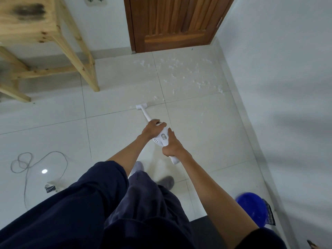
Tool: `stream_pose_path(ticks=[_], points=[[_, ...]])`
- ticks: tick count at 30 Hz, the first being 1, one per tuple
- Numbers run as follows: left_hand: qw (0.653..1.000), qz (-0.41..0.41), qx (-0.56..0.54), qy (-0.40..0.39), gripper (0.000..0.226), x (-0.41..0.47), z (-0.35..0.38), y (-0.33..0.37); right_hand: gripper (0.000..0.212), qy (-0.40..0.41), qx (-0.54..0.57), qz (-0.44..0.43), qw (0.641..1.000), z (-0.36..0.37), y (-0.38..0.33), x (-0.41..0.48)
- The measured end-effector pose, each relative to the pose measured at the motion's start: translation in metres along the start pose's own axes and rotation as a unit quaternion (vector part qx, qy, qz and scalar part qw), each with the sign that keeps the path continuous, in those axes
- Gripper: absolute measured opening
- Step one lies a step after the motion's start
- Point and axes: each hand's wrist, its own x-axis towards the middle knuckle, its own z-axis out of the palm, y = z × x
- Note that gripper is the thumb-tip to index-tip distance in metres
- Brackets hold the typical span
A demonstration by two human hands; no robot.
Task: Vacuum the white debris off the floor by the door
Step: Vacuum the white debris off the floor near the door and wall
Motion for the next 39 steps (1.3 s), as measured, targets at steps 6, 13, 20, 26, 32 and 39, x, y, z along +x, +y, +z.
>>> stream_pose_path(ticks=[6, 13, 20, 26, 32, 39], points=[[1.0, 0.001, -0.002, 0.006, 0.035, -0.009, 0.035, 0.006, 0.088, -0.01, -0.017, -0.024, 1.0, -0.019, 0.033, -0.009], [0.999, 0.004, -0.029, 0.023, 0.056, -0.001, 0.057, 0.01, 0.089, -0.011, -0.032, -0.041, 0.999, -0.034, 0.054, -0.002], [0.998, 0.024, -0.047, 0.035, 0.051, 0.024, 0.059, 0.016, 0.088, 0.002, -0.039, -0.037, 0.999, -0.044, 0.049, 0.013], [0.998, 0.034, -0.041, 0.037, 0.059, 0.058, 0.04, 0.026, 0.087, 0.006, -0.036, -0.024, 0.999, -0.052, 0.022, 0.039], [0.999, 0.036, -0.032, 0.021, 0.061, 0.102, -0.002, 0.051, 0.09, 0.013, -0.04, -0.018, 0.999, -0.071, -0.028, 0.075], [1.0, 0.022, -0.012, 0.002, 0.059, 0.135, -0.056, 0.091, 0.088, 0.018, -0.02, -0.004, 1.0, -0.09, -0.086, 0.112]])
